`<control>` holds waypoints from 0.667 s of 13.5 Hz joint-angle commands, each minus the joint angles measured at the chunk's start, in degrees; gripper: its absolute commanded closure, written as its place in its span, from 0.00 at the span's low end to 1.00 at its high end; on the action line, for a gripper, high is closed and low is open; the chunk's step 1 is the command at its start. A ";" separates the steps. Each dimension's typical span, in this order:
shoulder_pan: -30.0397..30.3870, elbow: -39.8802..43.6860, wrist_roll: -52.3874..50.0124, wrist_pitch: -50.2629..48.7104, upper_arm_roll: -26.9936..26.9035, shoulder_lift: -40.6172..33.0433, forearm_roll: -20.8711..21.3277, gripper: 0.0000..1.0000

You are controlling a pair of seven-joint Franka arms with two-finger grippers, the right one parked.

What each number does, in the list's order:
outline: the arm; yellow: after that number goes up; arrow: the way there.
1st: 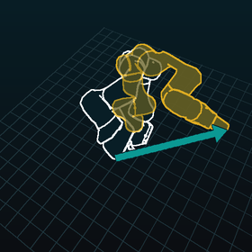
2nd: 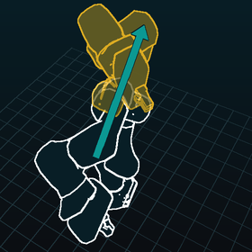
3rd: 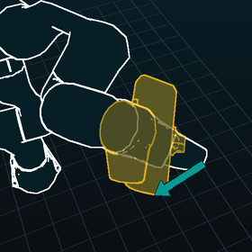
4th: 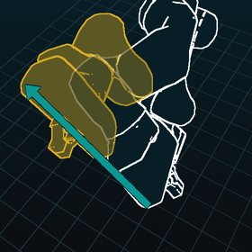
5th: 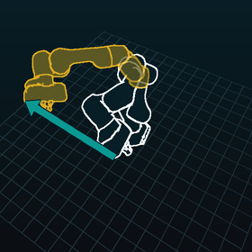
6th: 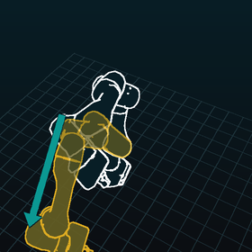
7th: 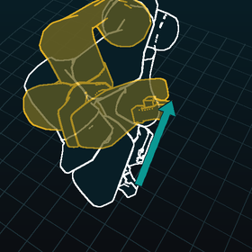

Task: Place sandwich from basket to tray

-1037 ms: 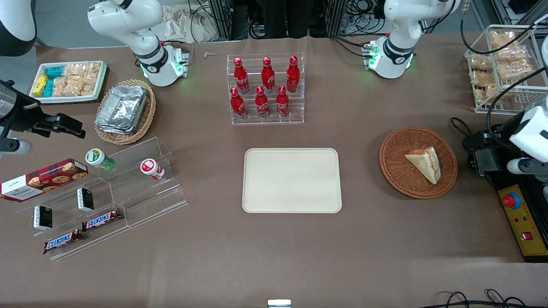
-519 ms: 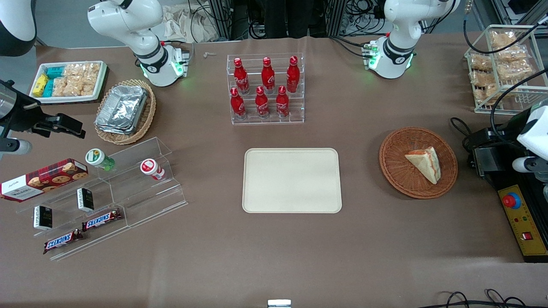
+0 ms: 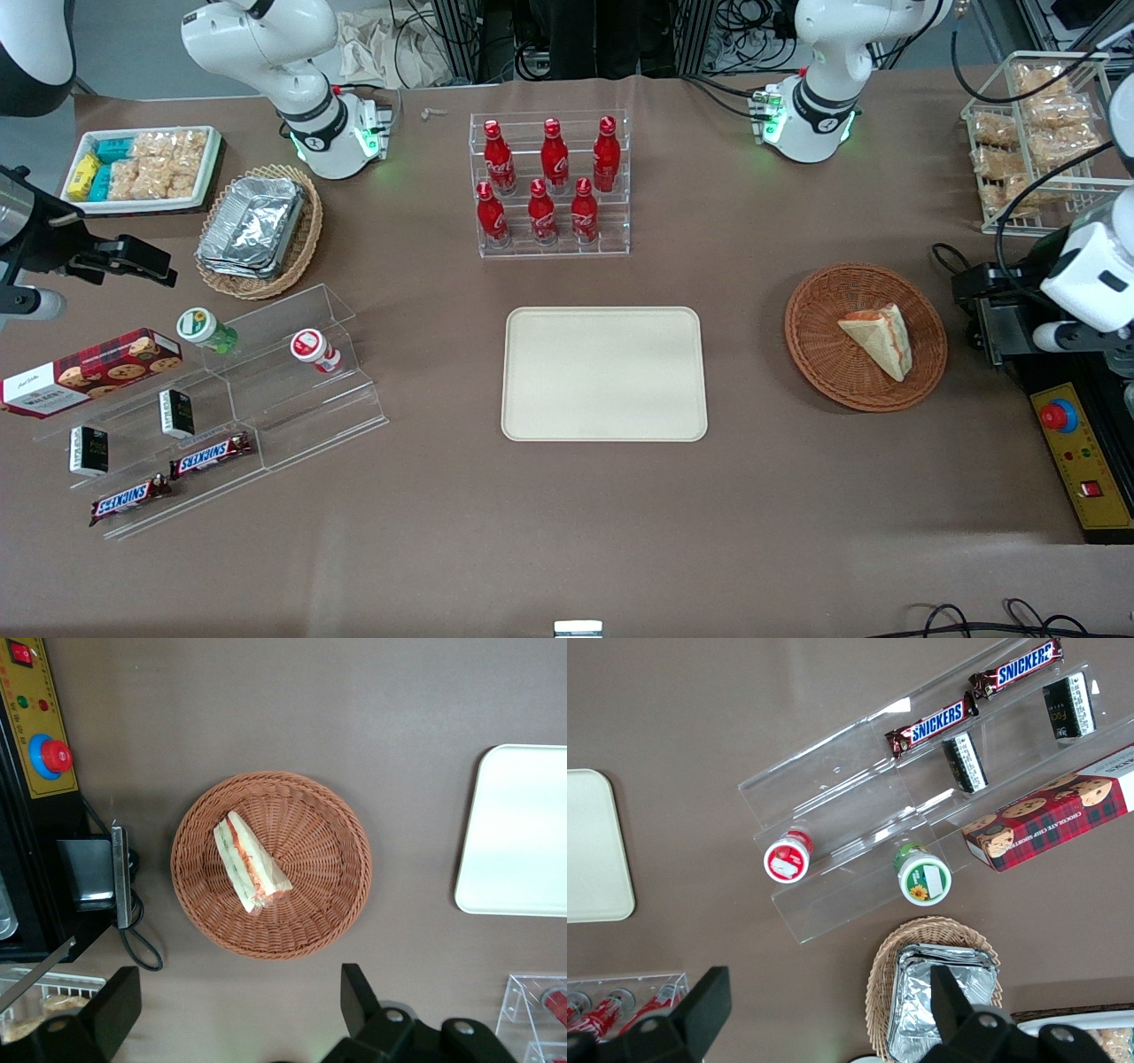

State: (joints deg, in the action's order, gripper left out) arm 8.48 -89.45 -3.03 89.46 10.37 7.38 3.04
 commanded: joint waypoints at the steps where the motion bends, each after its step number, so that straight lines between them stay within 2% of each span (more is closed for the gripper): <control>1: -0.12 -15.27 -1.19 9.29 -1.74 -8.93 -0.49 0.00; 3: -4.05 -22.23 -3.28 14.32 -5.77 -12.20 -0.84 0.00; 4: -6.87 -23.22 -5.47 14.51 -9.28 -12.04 -0.75 0.00; 5: -8.29 -23.75 -6.63 14.52 -10.62 -11.69 -0.67 0.00; 9: -7.77 -30.60 -9.18 21.35 -10.72 -9.32 -0.58 0.00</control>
State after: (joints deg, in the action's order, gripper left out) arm 1.56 -116.06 -9.69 106.42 0.41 -2.09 2.94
